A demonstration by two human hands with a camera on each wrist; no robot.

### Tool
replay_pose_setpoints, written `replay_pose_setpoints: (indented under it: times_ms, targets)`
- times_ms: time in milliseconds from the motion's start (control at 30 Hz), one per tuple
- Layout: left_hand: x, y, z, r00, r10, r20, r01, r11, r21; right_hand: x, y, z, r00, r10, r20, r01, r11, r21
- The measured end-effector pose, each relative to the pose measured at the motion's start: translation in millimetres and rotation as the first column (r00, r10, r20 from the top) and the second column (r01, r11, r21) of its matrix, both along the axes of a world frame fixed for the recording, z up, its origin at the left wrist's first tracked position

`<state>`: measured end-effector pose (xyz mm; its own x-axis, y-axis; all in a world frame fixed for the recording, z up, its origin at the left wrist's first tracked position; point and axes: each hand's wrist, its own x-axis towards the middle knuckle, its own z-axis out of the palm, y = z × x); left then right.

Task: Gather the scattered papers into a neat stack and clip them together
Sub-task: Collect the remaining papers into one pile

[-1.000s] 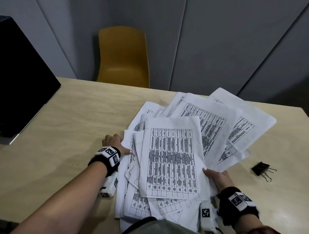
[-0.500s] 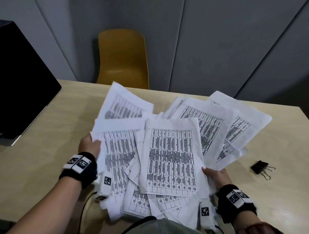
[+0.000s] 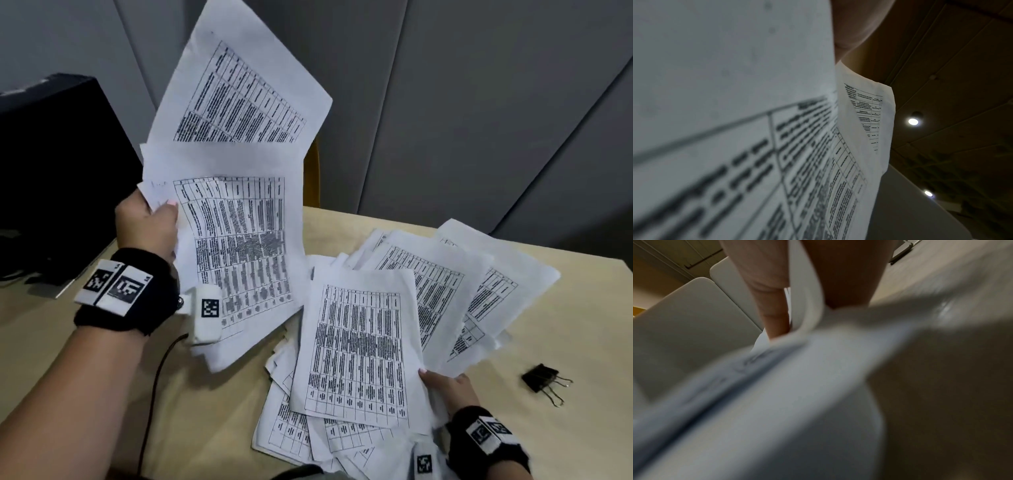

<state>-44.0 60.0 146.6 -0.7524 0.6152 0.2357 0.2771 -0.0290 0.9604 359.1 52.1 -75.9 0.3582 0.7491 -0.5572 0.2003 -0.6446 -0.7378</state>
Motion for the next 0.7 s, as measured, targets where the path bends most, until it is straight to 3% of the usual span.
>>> replay_pose_setpoints:
  times_ms: [133, 233, 333, 467, 700]
  targets:
    - [-5, 12, 8, 0.999, -0.004, 0.035, 0.001, 0.997, 0.079, -4, -2, 12, 1.000, 0.022, -0.001, -0.022, 0.999, 0.025]
    - [-2, 23, -7, 0.998, -0.052, 0.029, 0.053, 0.998, -0.018, -10, -7, 28, 0.999, 0.050, -0.013, -0.050, 0.998, 0.048]
    - [14, 27, -44, 0.980, -0.132, 0.152, 0.158, 0.972, -0.174, -15, -10, 37, 0.998, 0.067, -0.019, -0.066, 0.997, 0.045]
    - [45, 18, -102, 0.919, -0.261, 0.295, 0.360, 0.862, -0.356, -15, -10, 35, 0.997, 0.056, -0.056, -0.051, 0.995, 0.087]
    - [75, 2, -168, 0.908, -0.341, 0.245, 0.414, 0.631, -0.657, -9, -1, 14, 0.991, 0.123, -0.056, -0.125, 0.991, -0.047]
